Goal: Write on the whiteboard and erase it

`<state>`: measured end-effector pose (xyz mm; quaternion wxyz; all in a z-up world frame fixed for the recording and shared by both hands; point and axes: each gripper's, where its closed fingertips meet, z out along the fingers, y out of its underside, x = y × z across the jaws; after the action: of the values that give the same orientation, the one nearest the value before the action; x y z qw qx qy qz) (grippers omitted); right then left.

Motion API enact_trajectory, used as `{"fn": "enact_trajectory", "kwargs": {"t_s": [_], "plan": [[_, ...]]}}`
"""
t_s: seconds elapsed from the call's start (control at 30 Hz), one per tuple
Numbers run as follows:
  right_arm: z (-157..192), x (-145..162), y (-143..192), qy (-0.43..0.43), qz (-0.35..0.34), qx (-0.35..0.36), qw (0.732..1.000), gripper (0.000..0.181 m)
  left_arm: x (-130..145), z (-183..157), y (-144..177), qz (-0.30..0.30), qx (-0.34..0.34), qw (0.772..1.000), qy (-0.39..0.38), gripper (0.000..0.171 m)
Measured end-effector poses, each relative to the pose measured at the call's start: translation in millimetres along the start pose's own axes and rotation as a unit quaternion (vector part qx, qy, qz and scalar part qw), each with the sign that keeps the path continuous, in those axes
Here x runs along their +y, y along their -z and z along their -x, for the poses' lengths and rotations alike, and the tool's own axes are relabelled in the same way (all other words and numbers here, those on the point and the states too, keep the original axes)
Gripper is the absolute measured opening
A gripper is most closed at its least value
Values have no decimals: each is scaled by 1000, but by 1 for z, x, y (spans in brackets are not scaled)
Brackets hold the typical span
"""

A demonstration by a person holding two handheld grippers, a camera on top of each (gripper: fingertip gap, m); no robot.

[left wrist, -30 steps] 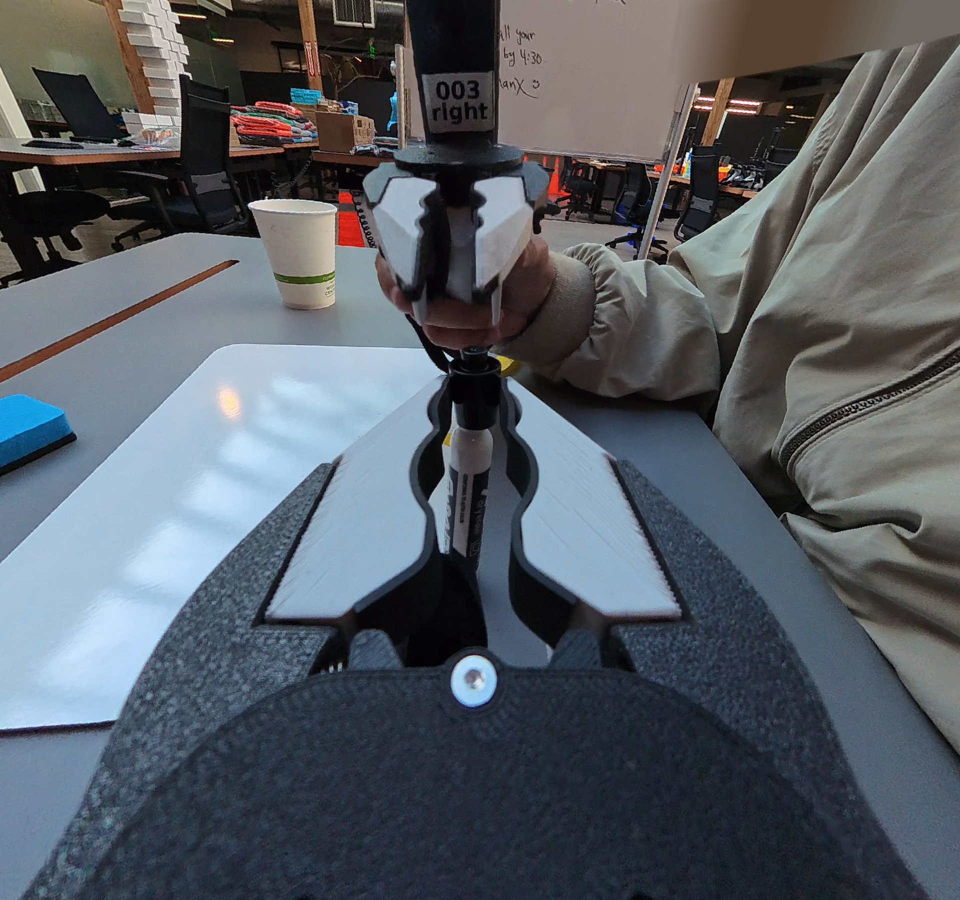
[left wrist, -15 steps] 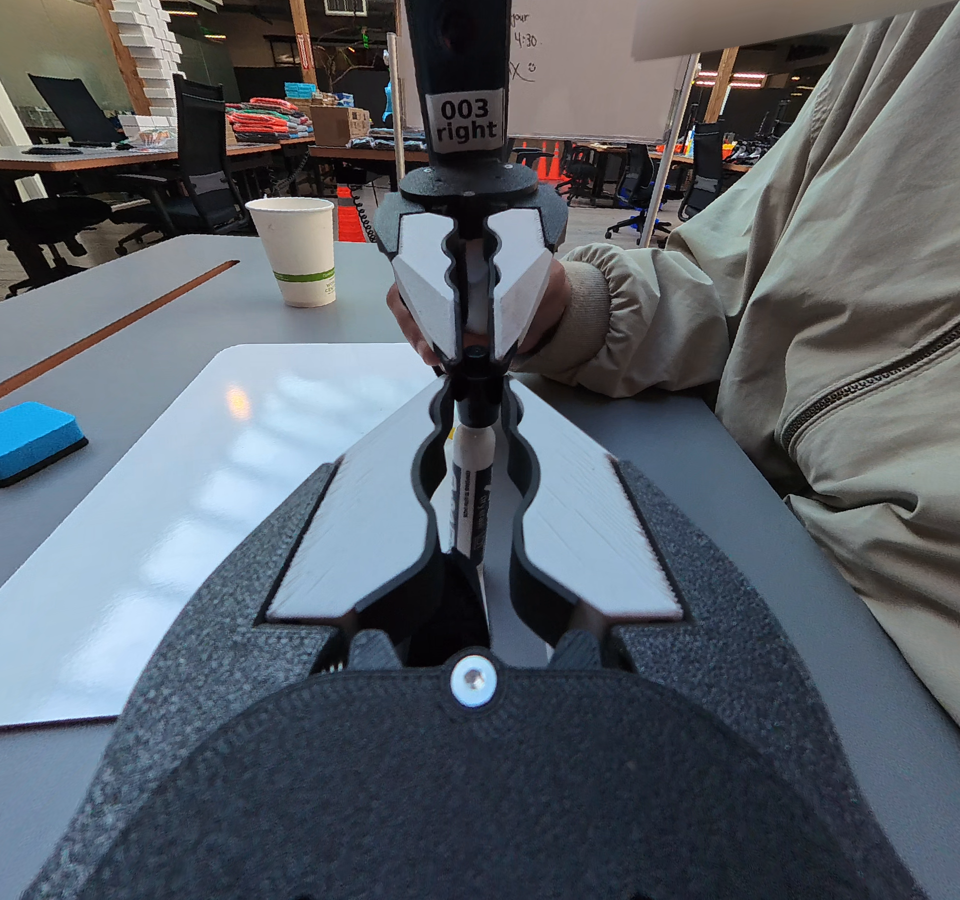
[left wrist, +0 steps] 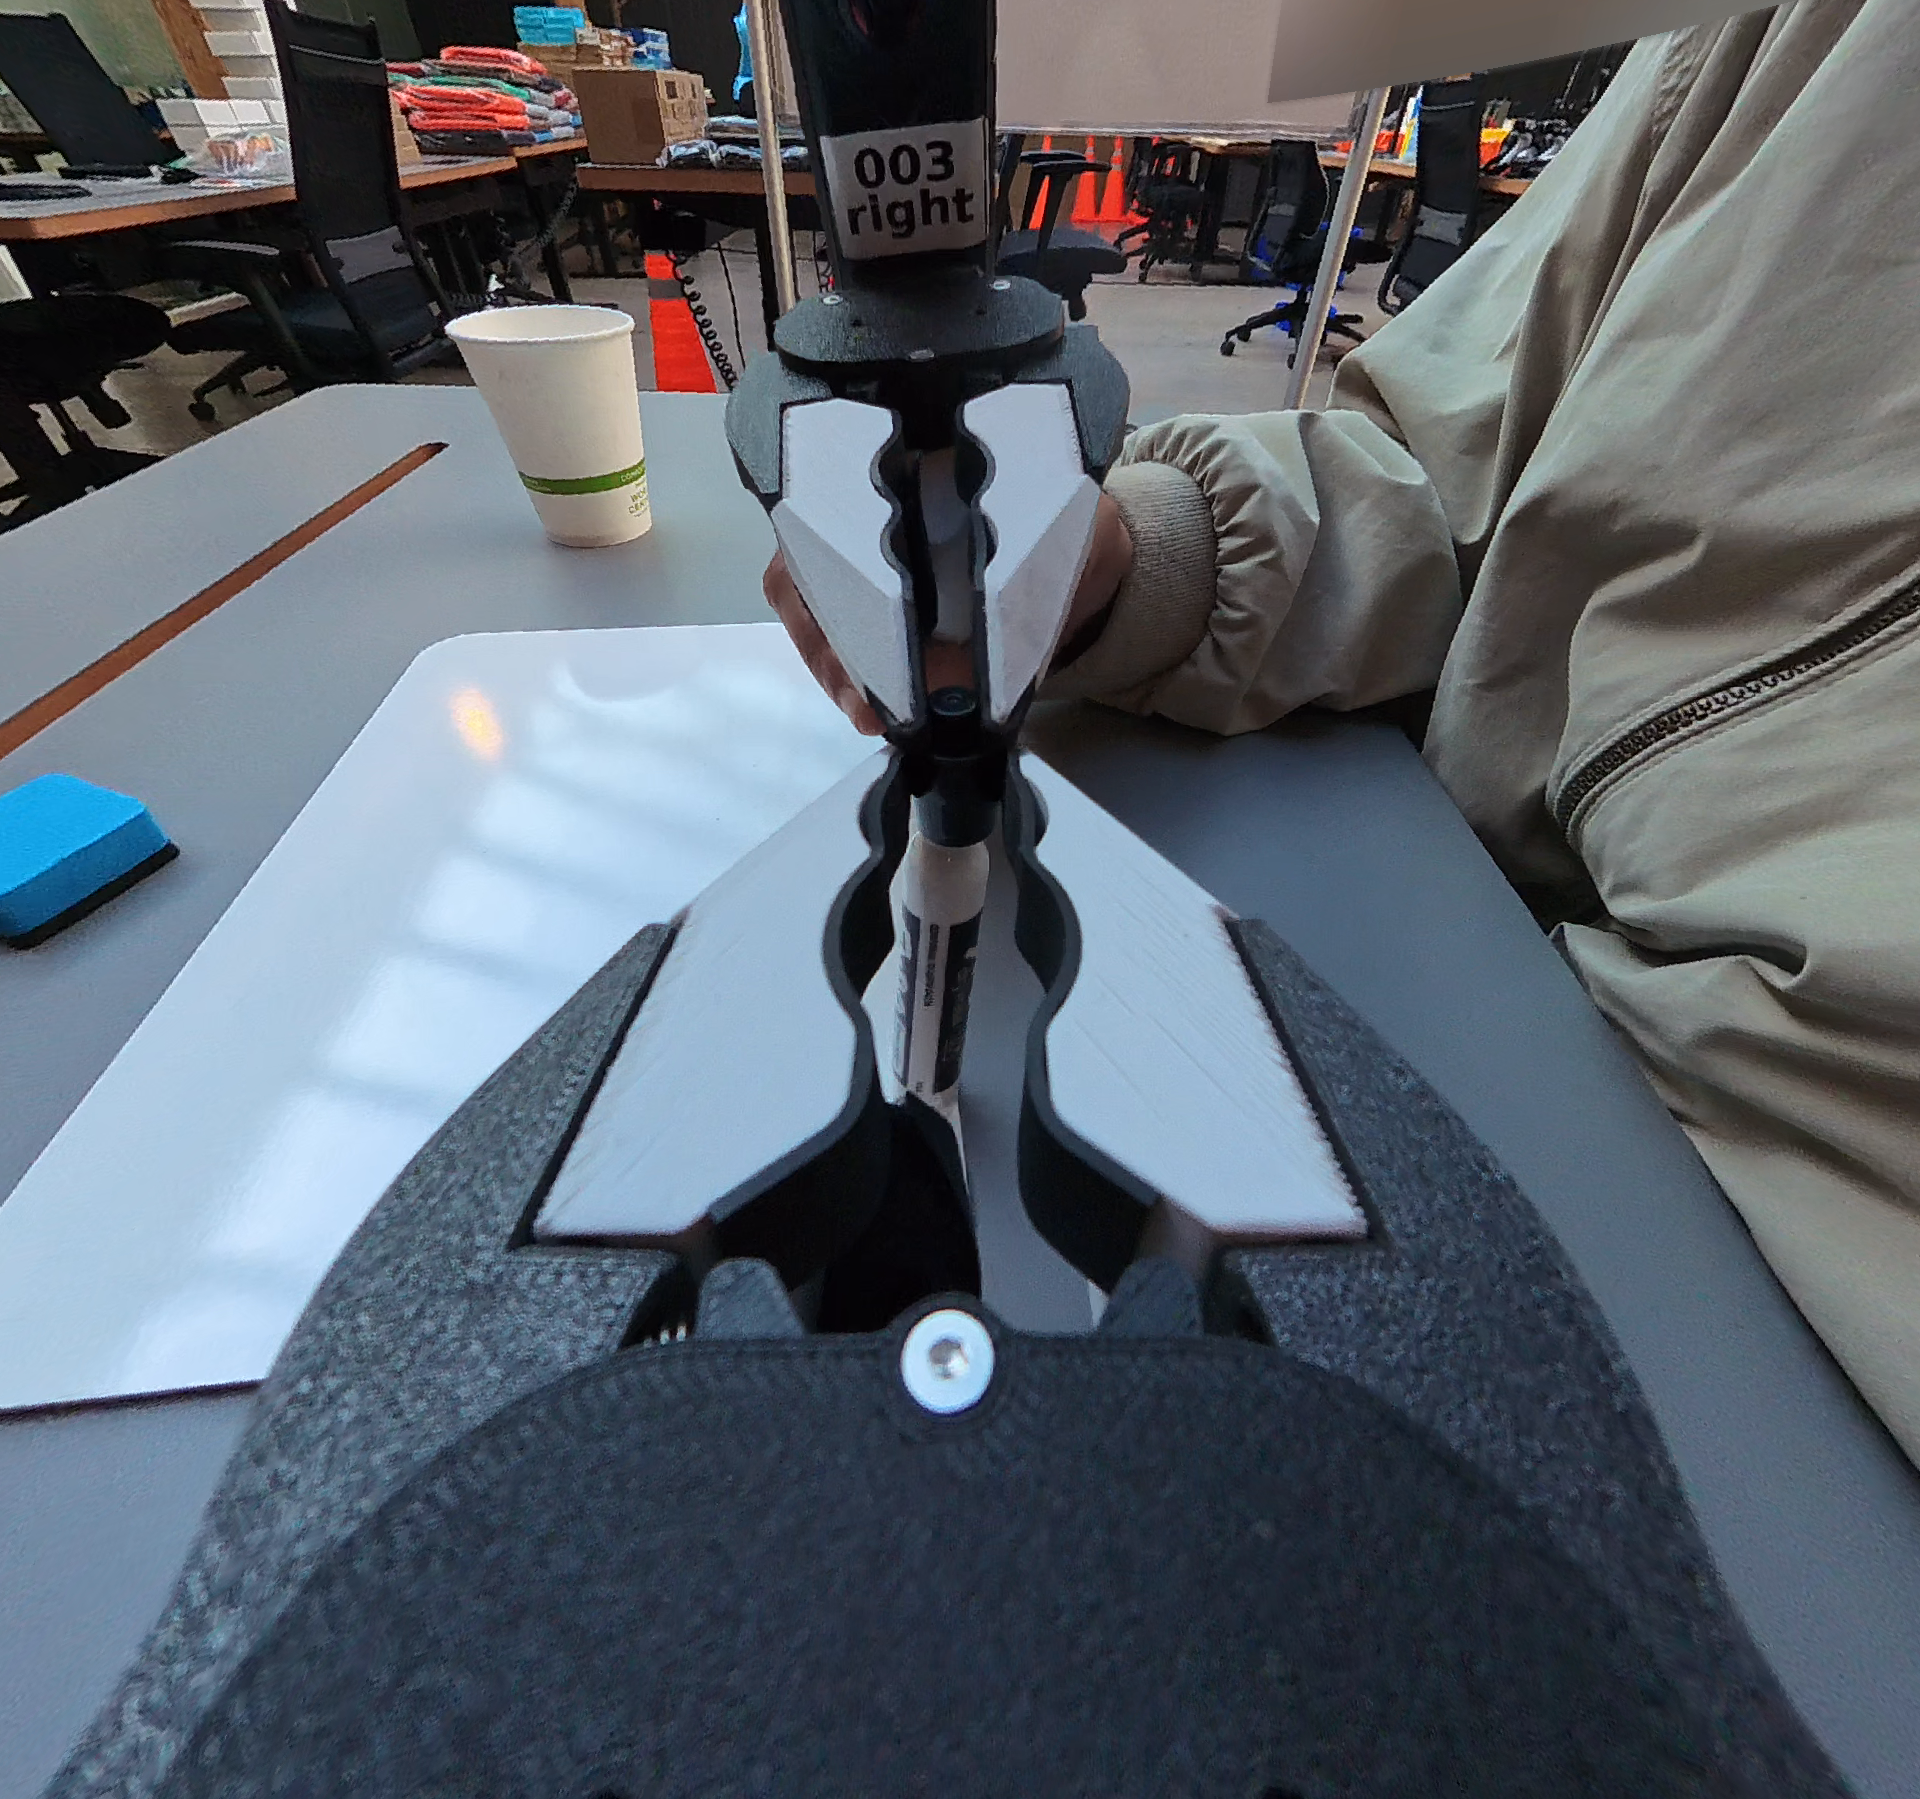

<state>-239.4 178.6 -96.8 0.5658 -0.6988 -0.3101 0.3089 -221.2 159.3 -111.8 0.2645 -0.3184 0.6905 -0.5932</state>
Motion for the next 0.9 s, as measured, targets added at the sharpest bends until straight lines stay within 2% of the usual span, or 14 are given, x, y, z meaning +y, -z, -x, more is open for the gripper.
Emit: {"fn": "enact_trajectory", "kwargs": {"t_s": [0.1, 0.17, 0.2, 0.3, 0.37, 0.4, 0.53, 0.67, 0.77, 0.83, 0.9], "plan": [[-5, -1, 1, 4, 2, 9, 1000, 9, 8, 4, 1, 19, -3, 1000, 16, 17], [-5, -1, 3, -3, -4, 2, 1000, 9, 24, 15, 4, 55, -24, 998, 21, 37], [-3, -1, 4, -4, -4, -2, 1000, 9, 27, 15, 4, 60, -17, 997, 33, 40], [-2, -1, 1, 4, -2, 0, 1000, 9, 36, 7, -5, 79, -2, 997, 24, 36], [-3, -2, 1, 3, -4, 4, 1000, 9, 48, 4, -13, 112, -13, 994, -10, 20], [-4, -2, 2, -1, -4, 4, 1000, 9, 48, 5, -15, 114, -22, 993, -22, 18], [-6, -3, 3, -7, -4, 7, 1000, 9, 48, 6, -15, 113, -17, 993, -11, 18], [-8, 1, 3, -23, 5, 6, 1000, 30, 48, 7, -15, 112, -21, 993, -12, 18], [-5, 4, 0, -33, 11, -7, 999, 37, 48, 8, -15, 112, -24, 993, -10, 18], [-3, 2, -5, -32, 9, -9, 999, 33, 48, 8, -15, 112, -25, 993, -11, 18], [-5, 2, -6, -27, 8, 1, 1000, 19, 48, 8, -15, 112, -26, 993, -14, 18]]}}
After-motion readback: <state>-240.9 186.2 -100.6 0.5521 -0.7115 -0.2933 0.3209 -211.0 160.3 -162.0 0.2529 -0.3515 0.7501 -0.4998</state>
